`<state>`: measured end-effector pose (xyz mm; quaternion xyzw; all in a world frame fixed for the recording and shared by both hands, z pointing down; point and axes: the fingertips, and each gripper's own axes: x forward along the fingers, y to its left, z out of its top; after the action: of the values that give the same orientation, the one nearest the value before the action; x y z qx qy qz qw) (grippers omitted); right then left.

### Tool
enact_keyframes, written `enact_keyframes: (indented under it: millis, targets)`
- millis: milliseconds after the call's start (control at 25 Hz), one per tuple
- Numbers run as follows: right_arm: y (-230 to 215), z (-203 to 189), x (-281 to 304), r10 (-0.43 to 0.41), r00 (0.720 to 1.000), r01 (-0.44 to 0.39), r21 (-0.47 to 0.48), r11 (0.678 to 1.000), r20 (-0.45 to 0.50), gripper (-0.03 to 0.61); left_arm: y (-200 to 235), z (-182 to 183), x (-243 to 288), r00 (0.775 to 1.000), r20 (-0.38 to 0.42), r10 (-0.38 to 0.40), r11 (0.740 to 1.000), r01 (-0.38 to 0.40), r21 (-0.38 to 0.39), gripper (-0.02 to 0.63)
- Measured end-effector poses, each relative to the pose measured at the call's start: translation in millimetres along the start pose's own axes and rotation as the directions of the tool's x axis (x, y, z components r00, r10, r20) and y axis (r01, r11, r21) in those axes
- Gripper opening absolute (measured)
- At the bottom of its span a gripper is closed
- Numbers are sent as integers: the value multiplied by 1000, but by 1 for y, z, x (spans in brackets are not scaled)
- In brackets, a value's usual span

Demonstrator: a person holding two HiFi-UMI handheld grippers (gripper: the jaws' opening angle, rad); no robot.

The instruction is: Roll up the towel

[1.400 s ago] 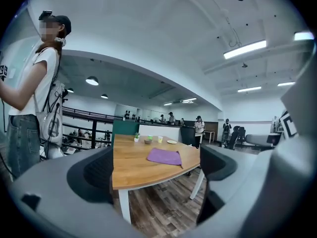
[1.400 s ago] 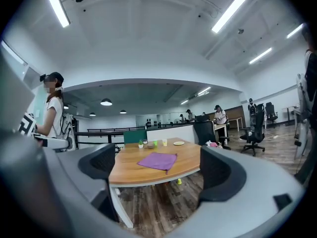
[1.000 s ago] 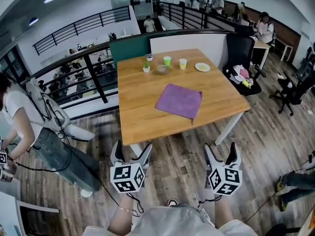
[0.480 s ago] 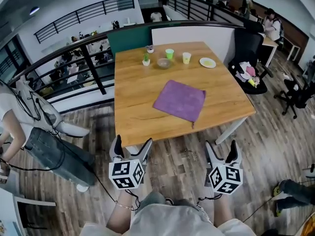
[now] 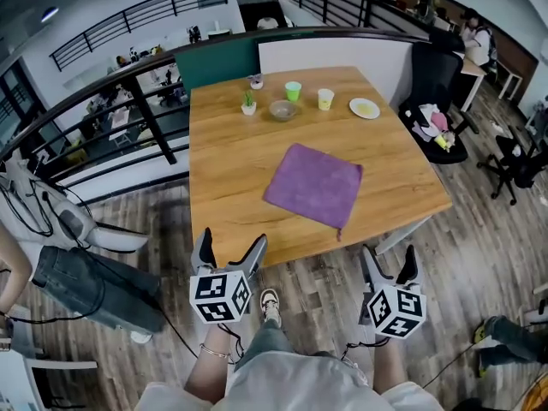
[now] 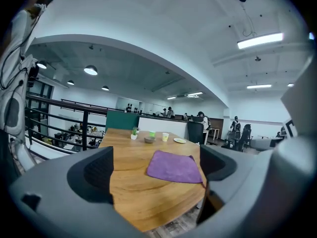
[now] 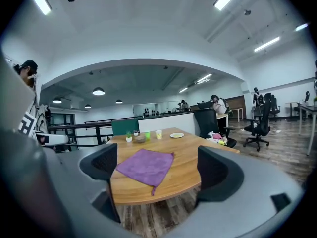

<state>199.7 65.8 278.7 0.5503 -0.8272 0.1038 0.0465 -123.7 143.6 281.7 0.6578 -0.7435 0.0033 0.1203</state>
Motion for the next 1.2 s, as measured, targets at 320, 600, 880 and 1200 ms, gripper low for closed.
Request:
enact_keyframes:
  millis: [320, 600, 880, 1200]
  targets:
    - [6, 28, 85, -59, 998, 59, 14, 998, 5, 509, 26, 35, 101, 998, -10, -69, 997, 69, 20, 552]
    - [15, 43, 153, -101, 995, 101, 19, 995, -11, 509, 50, 56, 177, 993, -30, -115, 993, 116, 24, 552]
    - [22, 45, 196, -111, 994, 112, 17, 994, -24, 505, 63, 58, 227, 988, -48, -148, 989, 149, 23, 552]
    - [12, 36, 253, -77, 994, 79, 22, 997, -78, 500, 64, 45, 273, 985, -98, -140, 990, 141, 10, 552]
